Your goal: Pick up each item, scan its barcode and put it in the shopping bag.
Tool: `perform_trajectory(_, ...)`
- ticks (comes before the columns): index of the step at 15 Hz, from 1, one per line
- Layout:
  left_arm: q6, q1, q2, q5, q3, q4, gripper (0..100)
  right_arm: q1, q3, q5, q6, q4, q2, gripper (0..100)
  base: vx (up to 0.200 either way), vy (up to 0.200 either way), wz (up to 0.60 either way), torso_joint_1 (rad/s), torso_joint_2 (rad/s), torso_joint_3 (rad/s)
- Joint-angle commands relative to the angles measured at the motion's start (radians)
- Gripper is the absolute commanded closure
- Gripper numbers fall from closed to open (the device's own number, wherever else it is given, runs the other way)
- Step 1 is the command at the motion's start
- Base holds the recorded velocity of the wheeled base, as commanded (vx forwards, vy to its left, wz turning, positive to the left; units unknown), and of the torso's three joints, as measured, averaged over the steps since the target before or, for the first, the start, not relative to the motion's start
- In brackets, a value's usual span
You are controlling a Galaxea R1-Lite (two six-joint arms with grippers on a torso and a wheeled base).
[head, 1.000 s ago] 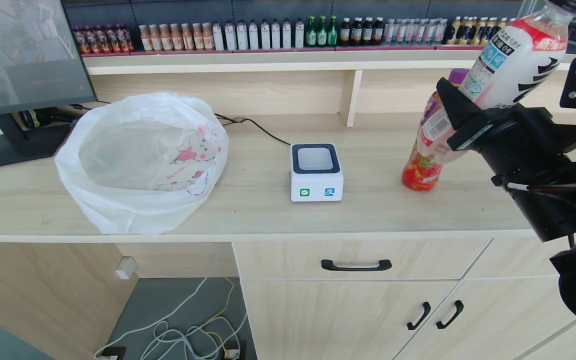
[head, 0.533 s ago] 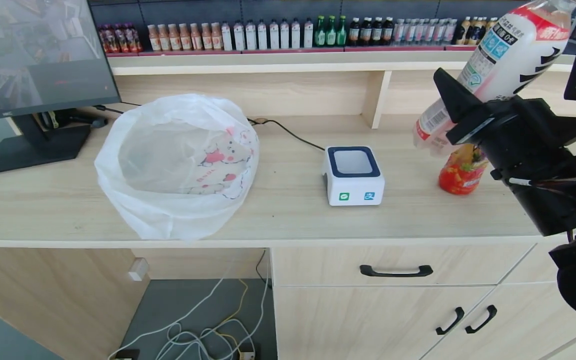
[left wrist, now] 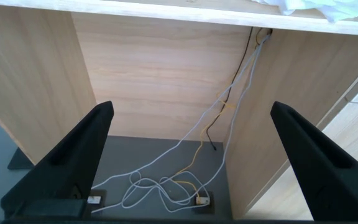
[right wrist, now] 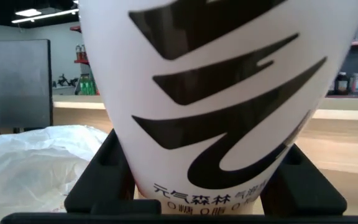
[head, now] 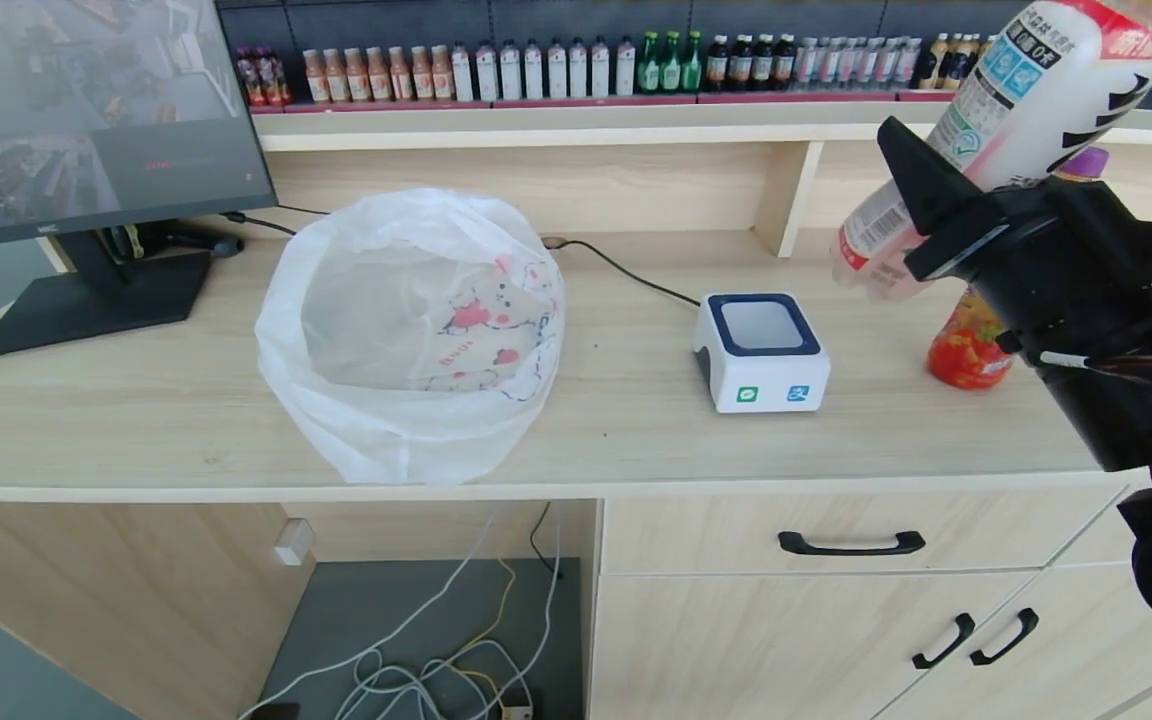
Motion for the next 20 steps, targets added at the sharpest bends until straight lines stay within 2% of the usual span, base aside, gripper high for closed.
perform_trajectory(1, 0.000, -0.001, 0.000, 0.000, 0.000, 0.001, 0, -0.007, -0.106, 0.048, -0.045, 0.091, -0.006, 100, 0.000, 0.000, 0.00, 0.000, 0.00, 0.000)
perform_trajectory(3, 0.000, 0.001, 0.000, 0.000, 0.000, 0.001, 0, -0.007, -0.175, 0.132, -0.161, 0.185, 0.003, 100, 0.000, 0.000, 0.00, 0.000, 0.00, 0.000)
perform_trajectory(6, 0.000, 0.001, 0.000, 0.000, 0.000, 0.001, 0, 0.028, -0.190, 0.146, -0.289, 0.286, 0.014, 100, 0.000, 0.000, 0.00, 0.000, 0.00, 0.000)
perform_trajectory(13, 0.000, -0.001, 0.000, 0.000, 0.000, 0.001, 0, 0.053, -0.185, 0.151, -0.559, 0.294, 0.069, 100, 0.000, 0.000, 0.00, 0.000, 0.00, 0.000)
perform_trajectory(14, 0.000, 0.001, 0.000, 0.000, 0.000, 0.001, 0, 0.053, -0.178, 0.200, -0.640, 0.294, 0.079, 100, 0.000, 0.000, 0.00, 0.000, 0.00, 0.000)
perform_trajectory(17, 0.000, -0.001, 0.000, 0.000, 0.000, 0.001, 0, 0.053, -0.120, 0.292, -0.755, 0.289, 0.112, 100, 0.000, 0.000, 0.00, 0.000, 0.00, 0.000)
perform_trajectory(20, 0.000, 0.001, 0.000, 0.000, 0.000, 0.001, 0, 0.008, -0.100, 0.364, -0.795, 0.288, 0.123, 100, 0.000, 0.000, 0.00, 0.000, 0.00, 0.000)
